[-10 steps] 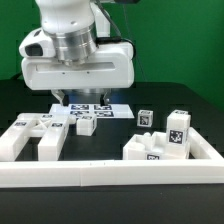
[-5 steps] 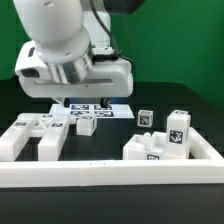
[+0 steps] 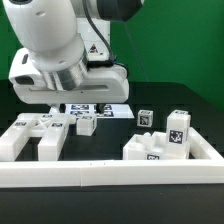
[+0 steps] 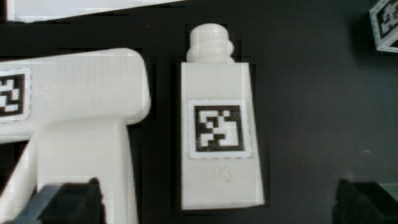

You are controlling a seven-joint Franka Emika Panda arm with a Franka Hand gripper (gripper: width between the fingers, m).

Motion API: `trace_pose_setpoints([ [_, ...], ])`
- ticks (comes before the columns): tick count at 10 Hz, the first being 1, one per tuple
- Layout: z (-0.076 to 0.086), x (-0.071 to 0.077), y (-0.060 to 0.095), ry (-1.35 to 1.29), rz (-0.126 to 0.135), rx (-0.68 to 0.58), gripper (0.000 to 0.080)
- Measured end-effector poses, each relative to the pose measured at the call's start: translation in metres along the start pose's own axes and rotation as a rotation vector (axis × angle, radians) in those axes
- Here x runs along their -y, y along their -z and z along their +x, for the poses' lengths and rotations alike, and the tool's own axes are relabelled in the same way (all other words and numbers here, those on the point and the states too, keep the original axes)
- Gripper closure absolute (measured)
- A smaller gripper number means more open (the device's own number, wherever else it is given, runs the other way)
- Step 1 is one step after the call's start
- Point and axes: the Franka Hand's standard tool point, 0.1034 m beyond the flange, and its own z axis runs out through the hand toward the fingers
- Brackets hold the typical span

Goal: Assemble chair

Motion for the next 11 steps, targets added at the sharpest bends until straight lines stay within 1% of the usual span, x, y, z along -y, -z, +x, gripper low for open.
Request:
trace_pose_setpoints([
  [1,0.0,0.0,0.0,0.0,0.0,0.001,0.015],
  [3,0.008,0.004,-0.004,-0.018,-0.011,0.018,0.015],
  [4,0.009,0.003,-0.004,-0.015,-0.011,0.016,0.015],
  [5,0.006,0.002,-0.006,-0.018,-0.007,0.047,0.015],
  [6,0.002,0.001,-0.01,-0.024,-0.003,0.139,0.015],
  [7,0.007,0.0,-0.011,-0.026,-0.003,0.219,0.015],
  [8,0.015,0.001,-0.009,-0.025,-0.011,0.219,0.015],
  [9,0.015,0.004,-0.007,-0.021,-0.011,0.212,0.015],
  [11,0.015,0.007,-0.008,-0.016,-0.013,0.211,0.015],
])
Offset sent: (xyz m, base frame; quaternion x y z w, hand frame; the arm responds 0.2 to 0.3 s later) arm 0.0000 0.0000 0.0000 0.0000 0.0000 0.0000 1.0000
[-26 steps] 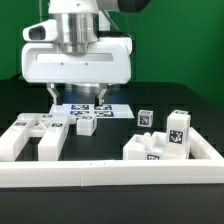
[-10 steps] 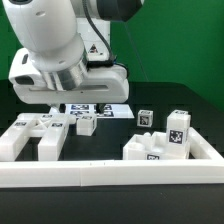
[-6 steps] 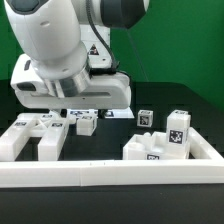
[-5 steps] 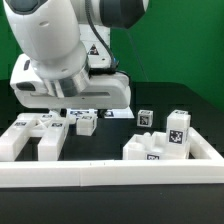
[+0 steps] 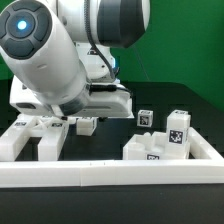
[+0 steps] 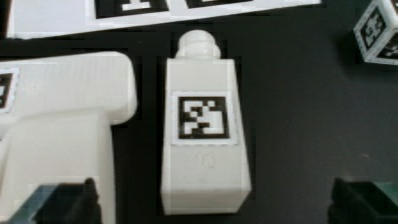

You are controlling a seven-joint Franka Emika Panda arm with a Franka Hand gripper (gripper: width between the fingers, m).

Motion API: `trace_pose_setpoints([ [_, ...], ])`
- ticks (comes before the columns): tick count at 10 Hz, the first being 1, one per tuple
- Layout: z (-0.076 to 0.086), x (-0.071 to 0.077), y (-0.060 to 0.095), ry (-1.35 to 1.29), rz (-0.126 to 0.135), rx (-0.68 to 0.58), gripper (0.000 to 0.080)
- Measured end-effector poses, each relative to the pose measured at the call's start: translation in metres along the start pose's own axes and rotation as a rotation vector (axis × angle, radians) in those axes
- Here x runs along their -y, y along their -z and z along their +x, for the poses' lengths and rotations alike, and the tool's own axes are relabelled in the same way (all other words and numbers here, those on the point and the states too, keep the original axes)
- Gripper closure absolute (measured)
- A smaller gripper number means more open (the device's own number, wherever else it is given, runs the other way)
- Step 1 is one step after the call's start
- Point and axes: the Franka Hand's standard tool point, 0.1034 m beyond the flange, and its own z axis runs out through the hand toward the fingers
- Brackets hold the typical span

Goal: Assemble chair

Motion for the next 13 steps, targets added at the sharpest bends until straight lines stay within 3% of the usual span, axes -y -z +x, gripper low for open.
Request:
trace_pose_setpoints([
  [4,0.001,0.012,-0.009,0.007,-0.013,-0.014,0.015],
  [10,0.005,0.004,-0.032,-0.006,-0.015,-0.019,0.015],
  [13,0.005,0.004,-0.033,-0.011,-0.015,-0.022,0.0173],
])
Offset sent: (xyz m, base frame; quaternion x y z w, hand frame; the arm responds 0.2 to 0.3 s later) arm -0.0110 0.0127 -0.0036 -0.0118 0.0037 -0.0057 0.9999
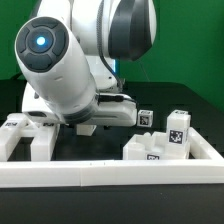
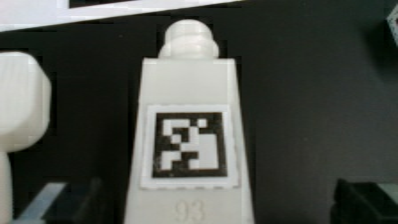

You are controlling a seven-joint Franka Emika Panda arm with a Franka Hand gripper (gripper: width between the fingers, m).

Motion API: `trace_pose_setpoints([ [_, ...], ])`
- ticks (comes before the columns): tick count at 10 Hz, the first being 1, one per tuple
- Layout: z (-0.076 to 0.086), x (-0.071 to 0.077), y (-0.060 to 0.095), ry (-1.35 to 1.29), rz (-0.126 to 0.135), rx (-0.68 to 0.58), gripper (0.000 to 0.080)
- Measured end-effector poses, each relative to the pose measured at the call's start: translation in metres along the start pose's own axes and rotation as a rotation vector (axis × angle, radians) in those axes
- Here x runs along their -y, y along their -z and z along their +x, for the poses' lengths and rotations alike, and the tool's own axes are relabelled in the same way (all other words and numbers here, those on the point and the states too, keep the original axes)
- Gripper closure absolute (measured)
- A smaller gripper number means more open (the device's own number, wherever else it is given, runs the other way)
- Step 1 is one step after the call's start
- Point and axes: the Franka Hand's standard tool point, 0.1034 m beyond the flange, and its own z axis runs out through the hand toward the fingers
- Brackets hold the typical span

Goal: Assemble chair

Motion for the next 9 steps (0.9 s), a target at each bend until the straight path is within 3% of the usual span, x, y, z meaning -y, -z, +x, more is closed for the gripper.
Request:
trace_pose_setpoints([
  [1,0.0,0.0,0.0,0.0,0.0,0.0,0.0358],
  [2,0.0,0.0,0.0,0.0,0.0,0.0,0.0358],
  [3,0.0,-0.001,0.0,0.0,0.001,0.0,0.0505],
  [6,0.0,0.0,0.003,0.001,0.0,-0.002,0.0504],
  [9,-0.012,0.016,0.052,0.028,0.01,-0.01,0.0504],
])
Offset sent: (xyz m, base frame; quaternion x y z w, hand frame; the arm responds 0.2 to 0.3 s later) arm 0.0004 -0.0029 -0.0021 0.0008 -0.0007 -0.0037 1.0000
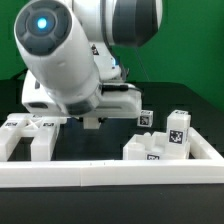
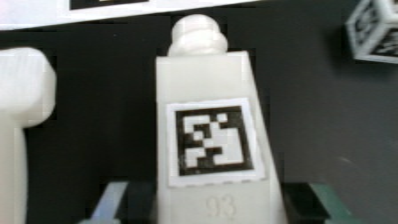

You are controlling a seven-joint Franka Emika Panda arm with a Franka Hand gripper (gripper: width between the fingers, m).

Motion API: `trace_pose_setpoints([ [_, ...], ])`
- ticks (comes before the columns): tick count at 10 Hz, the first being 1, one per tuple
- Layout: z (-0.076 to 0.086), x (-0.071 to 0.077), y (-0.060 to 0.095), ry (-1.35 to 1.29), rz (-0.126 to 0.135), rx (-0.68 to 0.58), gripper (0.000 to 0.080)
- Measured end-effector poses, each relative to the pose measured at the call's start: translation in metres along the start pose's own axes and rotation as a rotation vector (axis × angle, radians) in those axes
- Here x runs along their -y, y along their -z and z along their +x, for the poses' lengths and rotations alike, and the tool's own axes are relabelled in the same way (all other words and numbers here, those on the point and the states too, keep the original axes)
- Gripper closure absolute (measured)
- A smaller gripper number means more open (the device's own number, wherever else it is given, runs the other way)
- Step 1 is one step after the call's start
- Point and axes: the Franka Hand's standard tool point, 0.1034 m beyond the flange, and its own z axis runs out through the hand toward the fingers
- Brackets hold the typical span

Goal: Assemble chair

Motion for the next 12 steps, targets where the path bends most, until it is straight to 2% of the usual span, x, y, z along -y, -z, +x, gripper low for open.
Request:
trace_pose_setpoints([
  [1,-0.005,0.004,0.021,0.01,0.007,-0.029,0.0504],
  [2,-0.009,0.003,0.031,0.014,0.012,-0.057,0.0504],
  [3,-0.005,0.001,0.026,0.011,0.011,-0.064,0.0504],
  [6,0.002,0.0,0.029,0.011,0.009,-0.105,0.0504],
  [7,0.009,0.002,0.039,0.014,0.005,-0.166,0.0504],
  [8,0.01,0.01,0.056,0.014,0.003,-0.243,0.0504],
  [9,0.003,0.019,0.072,0.025,0.003,-0.295,0.0504],
  [10,0.003,0.022,0.084,0.031,0.003,-0.343,0.0504],
  [11,0.011,0.02,0.085,0.03,-0.002,-0.432,0.0504],
  [12,0.009,0.02,0.084,0.029,-0.002,-0.474,0.0504],
])
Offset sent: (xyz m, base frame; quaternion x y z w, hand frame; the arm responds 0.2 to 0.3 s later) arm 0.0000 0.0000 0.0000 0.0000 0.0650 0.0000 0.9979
